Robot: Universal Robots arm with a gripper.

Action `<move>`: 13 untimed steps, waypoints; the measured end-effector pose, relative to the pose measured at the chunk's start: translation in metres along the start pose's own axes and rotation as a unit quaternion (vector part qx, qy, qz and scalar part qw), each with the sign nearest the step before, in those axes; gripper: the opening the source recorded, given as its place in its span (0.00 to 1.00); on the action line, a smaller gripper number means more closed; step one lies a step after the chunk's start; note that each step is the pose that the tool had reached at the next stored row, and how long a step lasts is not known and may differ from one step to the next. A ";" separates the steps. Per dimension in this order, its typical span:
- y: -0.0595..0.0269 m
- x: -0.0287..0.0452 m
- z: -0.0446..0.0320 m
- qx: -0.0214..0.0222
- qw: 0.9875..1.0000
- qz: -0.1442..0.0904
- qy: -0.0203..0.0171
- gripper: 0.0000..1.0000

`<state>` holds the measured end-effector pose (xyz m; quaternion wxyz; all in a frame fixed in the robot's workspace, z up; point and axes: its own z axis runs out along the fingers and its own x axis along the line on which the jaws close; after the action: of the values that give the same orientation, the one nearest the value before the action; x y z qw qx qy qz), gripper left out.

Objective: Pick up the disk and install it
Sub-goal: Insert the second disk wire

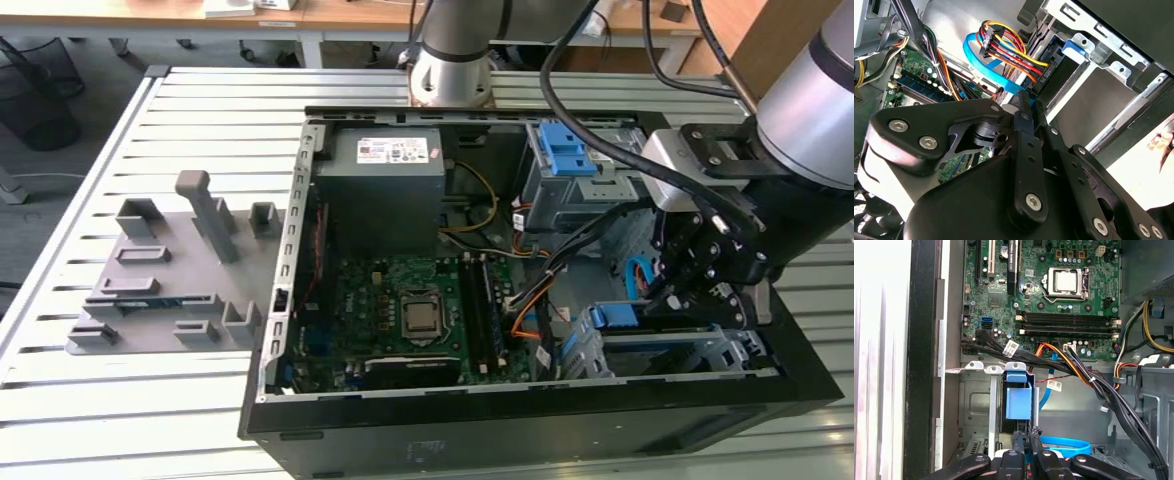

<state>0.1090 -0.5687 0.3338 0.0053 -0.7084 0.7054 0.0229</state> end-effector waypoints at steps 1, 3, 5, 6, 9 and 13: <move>0.0000 0.0000 -0.0001 0.000 1.000 0.000 0.000 0.17; 0.0000 0.0000 -0.0009 0.000 1.000 0.000 0.000 0.17; 0.0001 -0.0001 -0.0021 0.000 1.000 0.000 0.000 0.17; 0.0000 -0.0001 -0.0022 0.000 1.000 0.000 0.000 0.17; 0.0001 -0.0001 -0.0025 0.000 1.000 0.000 0.000 0.17; 0.0001 -0.0001 -0.0025 0.000 1.000 0.000 0.000 0.17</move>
<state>0.1090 -0.5687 0.3363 0.0053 -0.7084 0.7054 0.0229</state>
